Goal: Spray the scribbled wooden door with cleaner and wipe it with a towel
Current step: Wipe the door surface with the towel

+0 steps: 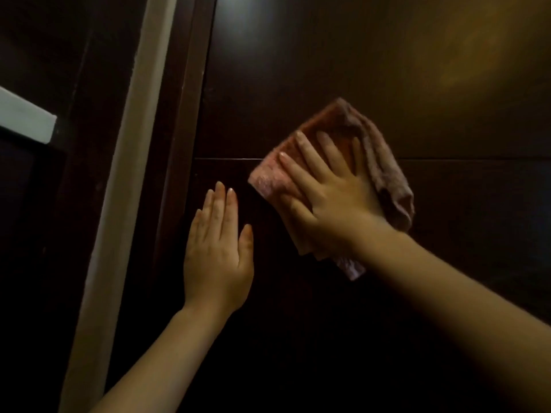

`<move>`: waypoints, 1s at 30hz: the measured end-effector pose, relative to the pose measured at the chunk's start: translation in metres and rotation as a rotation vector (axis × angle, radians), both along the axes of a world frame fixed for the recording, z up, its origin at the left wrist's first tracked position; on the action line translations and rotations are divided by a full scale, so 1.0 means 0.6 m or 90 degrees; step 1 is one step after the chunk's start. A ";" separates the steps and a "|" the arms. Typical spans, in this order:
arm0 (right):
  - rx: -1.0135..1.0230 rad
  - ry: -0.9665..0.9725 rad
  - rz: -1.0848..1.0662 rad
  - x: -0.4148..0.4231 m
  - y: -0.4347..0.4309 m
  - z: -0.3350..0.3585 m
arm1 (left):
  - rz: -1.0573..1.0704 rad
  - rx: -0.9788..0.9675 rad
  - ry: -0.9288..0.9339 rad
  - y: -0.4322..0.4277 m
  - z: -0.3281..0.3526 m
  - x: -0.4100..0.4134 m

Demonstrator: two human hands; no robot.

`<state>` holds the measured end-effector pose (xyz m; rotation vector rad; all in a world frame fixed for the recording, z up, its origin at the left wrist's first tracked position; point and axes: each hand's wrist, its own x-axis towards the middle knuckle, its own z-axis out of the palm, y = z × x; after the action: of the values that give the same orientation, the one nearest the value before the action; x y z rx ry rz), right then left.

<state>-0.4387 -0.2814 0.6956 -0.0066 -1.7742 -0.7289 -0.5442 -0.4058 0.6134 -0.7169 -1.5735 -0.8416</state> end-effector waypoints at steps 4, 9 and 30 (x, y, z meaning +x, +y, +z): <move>0.004 0.021 0.042 -0.004 0.001 -0.114 | -0.022 -0.003 0.006 -0.003 0.001 -0.004; 0.029 -0.079 0.275 -0.029 -0.005 -0.190 | 0.026 -0.107 0.045 -0.035 0.003 -0.007; 0.062 -0.280 0.415 -0.084 -0.030 -0.290 | -0.172 -0.279 -0.061 -0.084 0.014 -0.013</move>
<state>-0.4891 -0.2991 0.5216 0.8137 -1.9823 -0.3475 -0.5518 -0.4562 0.6218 -1.2407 -1.7966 -0.7370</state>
